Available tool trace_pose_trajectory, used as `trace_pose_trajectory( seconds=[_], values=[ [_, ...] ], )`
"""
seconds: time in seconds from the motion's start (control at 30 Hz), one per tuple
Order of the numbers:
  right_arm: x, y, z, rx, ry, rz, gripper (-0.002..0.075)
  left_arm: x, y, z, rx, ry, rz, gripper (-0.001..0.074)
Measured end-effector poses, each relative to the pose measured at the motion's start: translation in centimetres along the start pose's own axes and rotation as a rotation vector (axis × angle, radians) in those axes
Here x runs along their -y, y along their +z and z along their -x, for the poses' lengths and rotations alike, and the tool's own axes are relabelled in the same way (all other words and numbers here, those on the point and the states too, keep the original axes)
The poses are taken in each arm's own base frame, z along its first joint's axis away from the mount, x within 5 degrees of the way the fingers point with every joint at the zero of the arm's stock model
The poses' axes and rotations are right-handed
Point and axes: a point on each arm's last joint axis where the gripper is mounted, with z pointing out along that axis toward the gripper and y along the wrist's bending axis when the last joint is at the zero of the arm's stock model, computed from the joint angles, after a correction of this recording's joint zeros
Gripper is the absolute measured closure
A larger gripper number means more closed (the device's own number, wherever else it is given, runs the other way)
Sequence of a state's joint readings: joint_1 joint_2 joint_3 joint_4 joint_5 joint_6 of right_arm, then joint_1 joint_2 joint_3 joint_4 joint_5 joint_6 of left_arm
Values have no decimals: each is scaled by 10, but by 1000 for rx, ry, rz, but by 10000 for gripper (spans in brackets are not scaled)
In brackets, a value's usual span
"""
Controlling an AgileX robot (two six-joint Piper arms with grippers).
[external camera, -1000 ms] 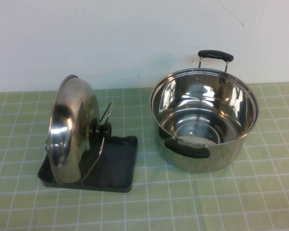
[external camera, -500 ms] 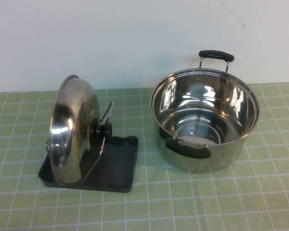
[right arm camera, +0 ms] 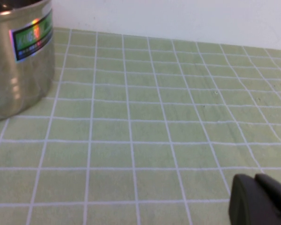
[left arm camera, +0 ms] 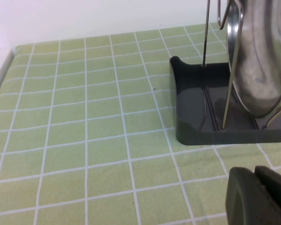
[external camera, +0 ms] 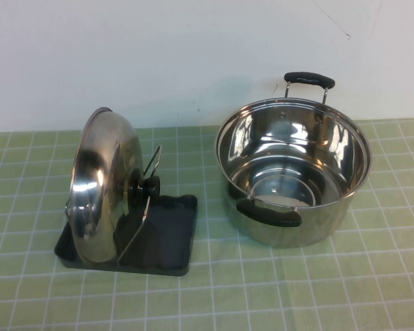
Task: Put pot lid on rack
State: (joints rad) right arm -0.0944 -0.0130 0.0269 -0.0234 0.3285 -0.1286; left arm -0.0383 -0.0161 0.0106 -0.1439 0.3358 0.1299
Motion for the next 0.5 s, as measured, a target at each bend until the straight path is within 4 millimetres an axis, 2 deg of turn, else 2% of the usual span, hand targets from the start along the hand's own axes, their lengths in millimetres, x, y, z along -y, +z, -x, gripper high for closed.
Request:
trace_pose_trajectory(
  seconds=[0.3, 0.5],
  values=[
    [2, 0, 0, -1, 119, -20, 727, 0, 0, 0, 0, 0, 0, 737],
    [2, 0, 0, -3, 90, -24, 727, 0, 0, 0, 0, 0, 0, 737]
  ],
)
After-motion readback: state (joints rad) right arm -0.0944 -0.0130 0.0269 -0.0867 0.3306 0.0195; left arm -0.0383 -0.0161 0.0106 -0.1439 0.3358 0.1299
